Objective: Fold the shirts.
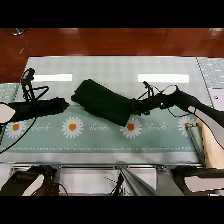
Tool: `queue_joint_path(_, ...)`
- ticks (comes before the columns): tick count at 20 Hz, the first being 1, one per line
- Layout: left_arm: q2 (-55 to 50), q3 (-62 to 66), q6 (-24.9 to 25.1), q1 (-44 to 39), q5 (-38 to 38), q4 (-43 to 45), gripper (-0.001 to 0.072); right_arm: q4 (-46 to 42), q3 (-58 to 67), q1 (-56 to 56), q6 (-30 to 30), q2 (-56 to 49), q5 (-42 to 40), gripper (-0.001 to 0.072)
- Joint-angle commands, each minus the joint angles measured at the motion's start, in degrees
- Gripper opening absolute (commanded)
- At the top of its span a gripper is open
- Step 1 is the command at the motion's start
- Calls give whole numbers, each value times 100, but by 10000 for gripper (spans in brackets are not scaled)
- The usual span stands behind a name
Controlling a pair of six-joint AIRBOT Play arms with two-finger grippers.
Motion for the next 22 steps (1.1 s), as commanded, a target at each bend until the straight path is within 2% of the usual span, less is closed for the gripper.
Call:
queue_joint_path(1,-4,-2,2,-7,2,2,22,-444,1071,85,63,-57,758,33)
queue_joint_path(4,-4,-4,2,-7,2,2,22,-1602,2516,85,704,164,1222,33)
queue_joint_path(7,-4,-4,2,-7,0,2,22,-2872,4203,33,1191,258,2120,33)
queue_joint_path(11,-4,-4,52,-7,2,2,23,-3775,5751,-494,1541,260,3136,33)
queue_joint_path(16,-4,-4,66,-7,0,2,23,-3818,6240,-1875,1812,472,4026,33)
queue_joint_path(22,-50,-59,66,-11,144,2,22,-3279,6240,-3982,2236,1123,4870,33)
